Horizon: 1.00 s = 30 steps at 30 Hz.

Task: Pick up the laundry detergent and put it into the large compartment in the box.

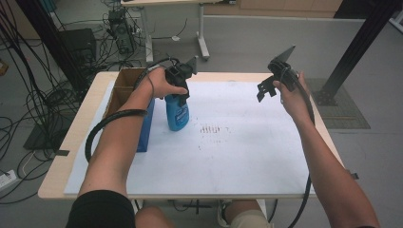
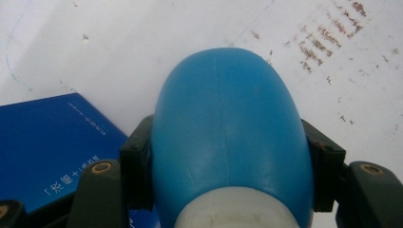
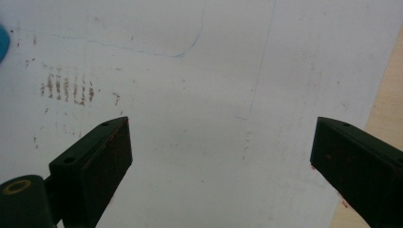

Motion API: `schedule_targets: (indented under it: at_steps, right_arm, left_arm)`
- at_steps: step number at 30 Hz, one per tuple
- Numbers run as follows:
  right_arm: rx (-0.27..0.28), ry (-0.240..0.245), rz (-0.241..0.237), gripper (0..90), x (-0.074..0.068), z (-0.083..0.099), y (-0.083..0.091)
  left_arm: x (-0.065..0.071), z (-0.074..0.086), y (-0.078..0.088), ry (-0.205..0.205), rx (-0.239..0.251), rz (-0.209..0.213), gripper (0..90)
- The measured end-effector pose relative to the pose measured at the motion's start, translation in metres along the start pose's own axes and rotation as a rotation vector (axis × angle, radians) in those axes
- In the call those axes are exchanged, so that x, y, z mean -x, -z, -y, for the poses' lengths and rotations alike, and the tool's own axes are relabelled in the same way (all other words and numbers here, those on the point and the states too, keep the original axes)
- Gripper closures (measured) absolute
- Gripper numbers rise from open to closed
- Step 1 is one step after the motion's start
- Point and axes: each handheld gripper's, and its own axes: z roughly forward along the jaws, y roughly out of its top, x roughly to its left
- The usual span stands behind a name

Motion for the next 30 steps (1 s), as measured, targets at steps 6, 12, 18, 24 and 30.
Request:
schedule_targets:
  at_steps: [6, 12, 18, 24, 30]
  right_arm:
    - [-0.002, -0.002, 0.002, 6.6, -0.001, 0.0, 0.0]
    - [-0.002, 0.004, 0.001, 6.6, -0.001, 0.0, -0.001]
    - [-0.003, 0.004, 0.002, 6.6, -0.002, -0.001, -0.002]
    - [-0.002, 0.005, -0.002, 6.5, -0.001, -0.001, -0.002]
    - [-0.003, 0.0, -0.001, 6.6, 0.0, 0.0, -0.001]
  left_arm:
    - [0.0, 0.001, 0.0, 0.0, 0.002, 0.0, 36.9]
    - [0.001, 0.0, 0.0, -0.003, -0.003, -0.004, 36.9]
    - [0.003, -0.001, 0.001, -0.003, -0.006, -0.008, 36.9]
    - [0.003, 0.0, 0.002, 0.0, -0.011, -0.009, 36.9]
    - [0.003, 0.002, 0.013, 0.015, -0.009, -0.009, 37.0]
